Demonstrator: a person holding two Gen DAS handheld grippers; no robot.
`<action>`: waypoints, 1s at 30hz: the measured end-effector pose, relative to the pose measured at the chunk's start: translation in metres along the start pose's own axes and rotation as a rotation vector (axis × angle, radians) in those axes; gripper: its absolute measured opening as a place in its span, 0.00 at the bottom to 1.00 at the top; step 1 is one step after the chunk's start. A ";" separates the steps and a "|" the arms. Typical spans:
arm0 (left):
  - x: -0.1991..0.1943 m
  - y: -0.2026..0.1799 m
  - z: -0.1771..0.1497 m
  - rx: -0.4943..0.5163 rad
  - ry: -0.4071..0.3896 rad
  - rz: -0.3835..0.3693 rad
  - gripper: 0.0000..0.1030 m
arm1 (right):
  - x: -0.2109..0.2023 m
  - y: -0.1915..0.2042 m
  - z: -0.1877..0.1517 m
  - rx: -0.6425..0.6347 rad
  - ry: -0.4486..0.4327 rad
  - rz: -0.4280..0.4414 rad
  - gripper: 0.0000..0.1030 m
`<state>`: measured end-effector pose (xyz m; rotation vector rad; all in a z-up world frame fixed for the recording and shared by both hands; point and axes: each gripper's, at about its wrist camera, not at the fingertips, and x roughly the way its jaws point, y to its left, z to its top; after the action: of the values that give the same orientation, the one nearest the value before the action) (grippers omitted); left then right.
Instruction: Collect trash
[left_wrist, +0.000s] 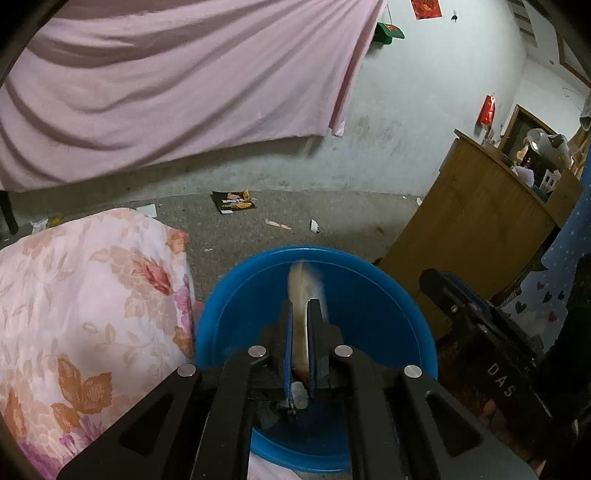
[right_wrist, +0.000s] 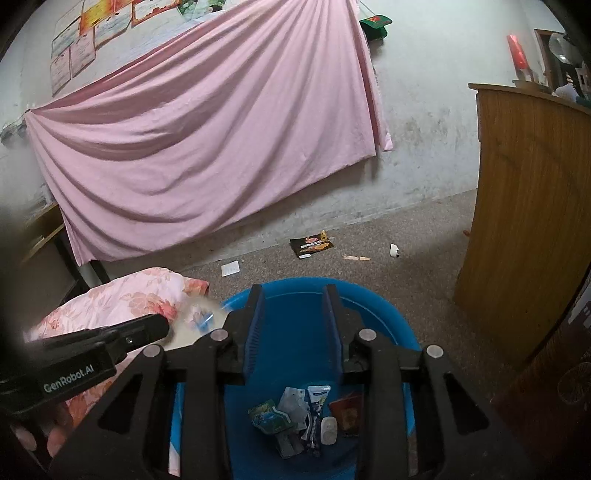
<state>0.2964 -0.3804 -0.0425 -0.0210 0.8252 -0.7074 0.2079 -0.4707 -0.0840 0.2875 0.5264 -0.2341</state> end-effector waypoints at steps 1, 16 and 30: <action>-0.002 0.001 0.000 -0.003 -0.005 0.006 0.05 | -0.001 0.000 0.000 0.001 -0.004 -0.001 0.58; -0.069 0.019 0.004 -0.046 -0.154 0.086 0.37 | -0.029 0.013 0.003 0.003 -0.087 -0.024 0.75; -0.165 0.043 -0.021 -0.013 -0.301 0.197 0.79 | -0.089 0.065 0.021 -0.055 -0.245 0.011 1.00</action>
<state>0.2301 -0.2457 0.0405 -0.0552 0.5344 -0.4972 0.1620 -0.4040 -0.0069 0.2046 0.2884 -0.2399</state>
